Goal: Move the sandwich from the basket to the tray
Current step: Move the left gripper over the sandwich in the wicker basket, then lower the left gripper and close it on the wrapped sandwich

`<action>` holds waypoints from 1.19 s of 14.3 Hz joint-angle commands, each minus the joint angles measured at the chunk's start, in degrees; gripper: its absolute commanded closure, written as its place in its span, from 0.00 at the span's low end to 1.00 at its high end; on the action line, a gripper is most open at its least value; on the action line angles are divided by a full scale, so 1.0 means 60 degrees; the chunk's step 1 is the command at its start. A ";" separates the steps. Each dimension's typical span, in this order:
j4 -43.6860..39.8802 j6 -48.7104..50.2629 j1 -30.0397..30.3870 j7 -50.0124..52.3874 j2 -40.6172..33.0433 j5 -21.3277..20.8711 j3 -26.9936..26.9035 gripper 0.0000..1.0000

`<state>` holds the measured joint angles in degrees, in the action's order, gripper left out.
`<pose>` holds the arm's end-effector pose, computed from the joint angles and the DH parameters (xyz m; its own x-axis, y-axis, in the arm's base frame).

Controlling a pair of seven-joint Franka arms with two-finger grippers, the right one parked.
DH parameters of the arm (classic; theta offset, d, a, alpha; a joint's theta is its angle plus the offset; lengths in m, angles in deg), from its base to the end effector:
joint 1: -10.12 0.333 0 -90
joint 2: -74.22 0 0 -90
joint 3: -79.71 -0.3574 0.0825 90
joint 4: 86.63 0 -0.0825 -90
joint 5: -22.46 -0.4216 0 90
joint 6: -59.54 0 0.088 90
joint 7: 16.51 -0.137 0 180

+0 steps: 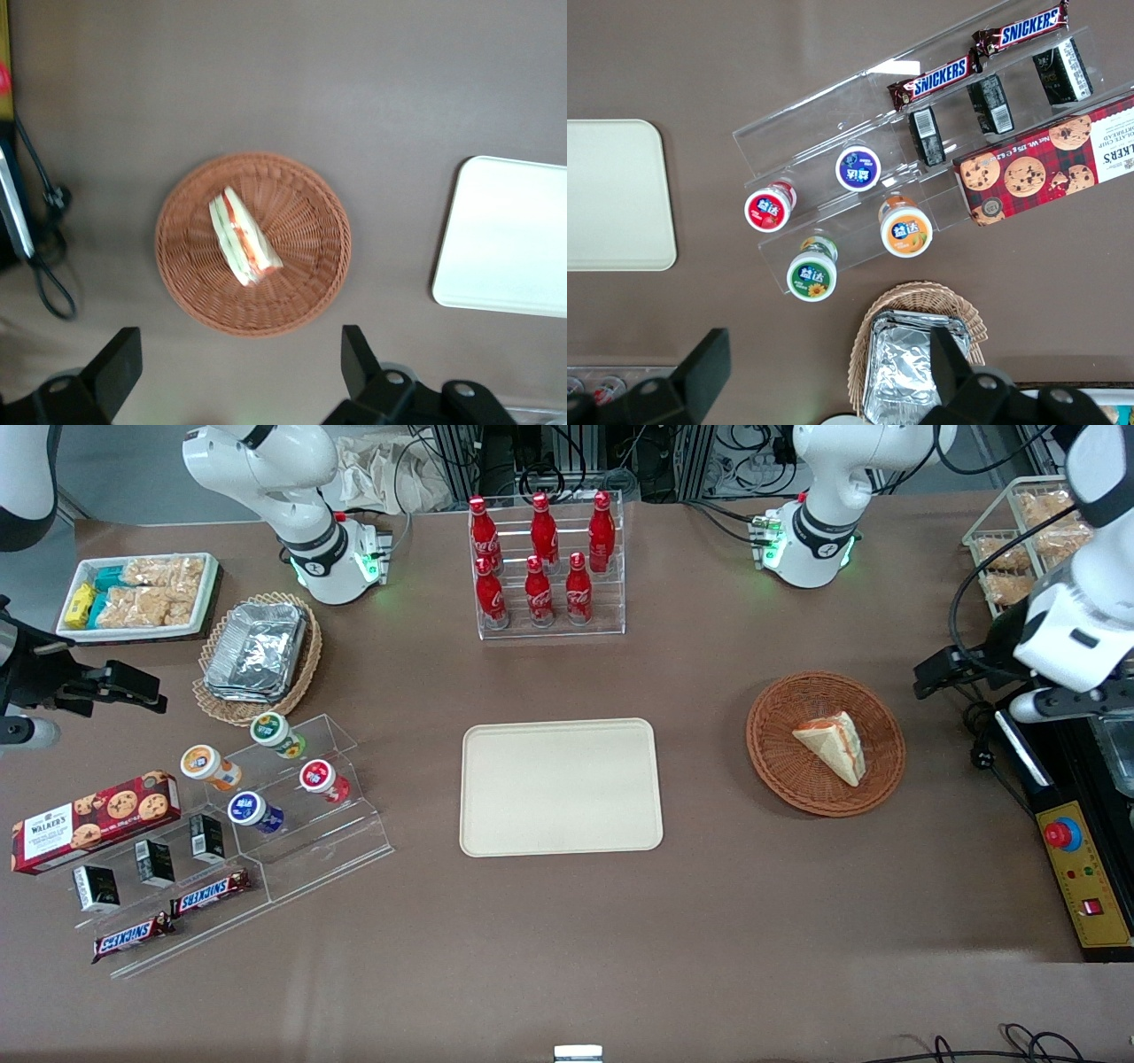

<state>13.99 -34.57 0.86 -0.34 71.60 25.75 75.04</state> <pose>0.5713 -0.0525 0.5743 0.9755 0.2042 -0.0823 0.2079 -0.9774 0.0392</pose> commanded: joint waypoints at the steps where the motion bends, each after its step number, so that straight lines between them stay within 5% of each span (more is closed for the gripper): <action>1: 0.1417 -0.0674 -0.0083 0.2055 -0.0558 0.0126 -0.0043 0.00; 6: 0.4348 -0.3717 -0.0083 0.4650 -0.1116 -0.0006 -0.0028 0.00; 10: 0.4600 -0.4366 -0.0113 0.6719 -0.0371 -0.0050 0.0103 0.00; 17: 0.6297 -0.6957 -0.0083 0.7265 0.0099 -0.0050 0.0148 0.00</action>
<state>47.74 -71.48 0.66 41.40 72.94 25.79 75.94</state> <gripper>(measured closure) 0.000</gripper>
